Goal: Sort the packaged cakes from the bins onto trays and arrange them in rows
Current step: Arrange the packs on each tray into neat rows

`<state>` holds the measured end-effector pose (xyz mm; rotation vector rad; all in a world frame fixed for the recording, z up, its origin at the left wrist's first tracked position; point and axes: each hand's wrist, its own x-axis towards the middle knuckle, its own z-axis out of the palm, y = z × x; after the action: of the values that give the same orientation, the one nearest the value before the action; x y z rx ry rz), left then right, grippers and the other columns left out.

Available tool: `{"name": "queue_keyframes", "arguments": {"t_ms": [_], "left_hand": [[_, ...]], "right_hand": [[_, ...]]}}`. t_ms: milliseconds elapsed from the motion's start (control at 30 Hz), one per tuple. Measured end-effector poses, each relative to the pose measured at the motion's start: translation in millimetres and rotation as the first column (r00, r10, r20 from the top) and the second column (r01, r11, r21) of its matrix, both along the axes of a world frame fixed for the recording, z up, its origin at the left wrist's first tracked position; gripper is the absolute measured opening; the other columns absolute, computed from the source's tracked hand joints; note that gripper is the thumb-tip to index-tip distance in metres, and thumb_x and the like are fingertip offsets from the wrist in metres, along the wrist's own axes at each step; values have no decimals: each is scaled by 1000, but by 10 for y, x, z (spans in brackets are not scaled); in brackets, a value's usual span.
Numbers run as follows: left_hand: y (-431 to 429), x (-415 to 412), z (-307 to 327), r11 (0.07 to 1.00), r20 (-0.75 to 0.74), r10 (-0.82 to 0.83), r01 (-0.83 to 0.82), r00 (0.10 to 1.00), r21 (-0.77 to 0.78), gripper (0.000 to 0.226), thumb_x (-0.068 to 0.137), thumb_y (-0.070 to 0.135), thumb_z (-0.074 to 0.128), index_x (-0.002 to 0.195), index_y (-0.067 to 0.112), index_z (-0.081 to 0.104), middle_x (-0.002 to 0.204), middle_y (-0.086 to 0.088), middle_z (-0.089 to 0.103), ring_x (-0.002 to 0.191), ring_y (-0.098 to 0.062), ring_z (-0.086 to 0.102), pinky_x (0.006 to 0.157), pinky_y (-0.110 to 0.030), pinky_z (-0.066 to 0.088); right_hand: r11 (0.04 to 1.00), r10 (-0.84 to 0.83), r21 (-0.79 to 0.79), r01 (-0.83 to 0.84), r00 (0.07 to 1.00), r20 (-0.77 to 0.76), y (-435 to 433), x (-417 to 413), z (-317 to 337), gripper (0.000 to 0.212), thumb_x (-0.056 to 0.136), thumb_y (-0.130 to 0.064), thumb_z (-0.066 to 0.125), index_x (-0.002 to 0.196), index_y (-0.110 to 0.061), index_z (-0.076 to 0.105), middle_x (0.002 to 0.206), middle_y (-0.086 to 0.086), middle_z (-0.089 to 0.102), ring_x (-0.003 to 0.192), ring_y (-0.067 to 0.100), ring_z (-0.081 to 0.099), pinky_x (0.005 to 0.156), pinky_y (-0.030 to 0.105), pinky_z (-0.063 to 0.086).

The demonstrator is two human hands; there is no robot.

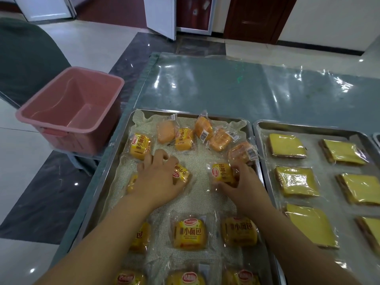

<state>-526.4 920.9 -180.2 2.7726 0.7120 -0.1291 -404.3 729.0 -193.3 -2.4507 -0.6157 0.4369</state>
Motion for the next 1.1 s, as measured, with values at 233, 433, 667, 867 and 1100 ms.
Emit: {"name": "queue_keyframes", "arguments": {"t_ms": [233,433,667,867,1100], "left_hand": [[-74,97,-66,984,-162,-9,38,987,177,97,67,88,36,144,30,23,140,-6,25,121,-30,31,97,-45,31],[-196,256,-28,984,-288,136,-97,948,148,96,67,87,40,141,26,29,142,-15,26,130,-41,21,105,-54,23],[-167,287,24,994,-174,54,-36,983,103,79,75,61,60,140,26,31,139,-6,36,127,-32,28,105,-54,22],[-71,276,151,970,-41,-245,245,969,-13,76,80,17,66,144,28,28,151,9,26,140,-18,10,113,-47,5],[-54,204,189,904,-199,-421,392,885,-169,52,90,27,57,134,50,41,158,10,-15,144,-29,-18,116,-55,10]], "right_hand": [[964,119,-235,-122,992,-30,62,-50,48,76,76,-55,69,134,-26,30,117,0,60,99,19,60,79,36,51],[954,95,-277,-116,992,-86,43,57,137,56,87,-51,58,132,-21,43,117,2,61,94,17,57,77,32,47],[902,279,-312,-300,954,-112,-9,124,104,80,77,-53,69,142,-21,35,143,1,33,128,22,38,105,41,37],[917,192,-383,-114,966,173,-26,113,162,43,86,-48,60,116,-19,56,121,-2,51,105,17,52,84,34,47],[905,329,-340,-257,928,173,-126,137,159,49,85,-29,60,131,-21,47,136,0,42,124,21,37,99,36,40]]}}
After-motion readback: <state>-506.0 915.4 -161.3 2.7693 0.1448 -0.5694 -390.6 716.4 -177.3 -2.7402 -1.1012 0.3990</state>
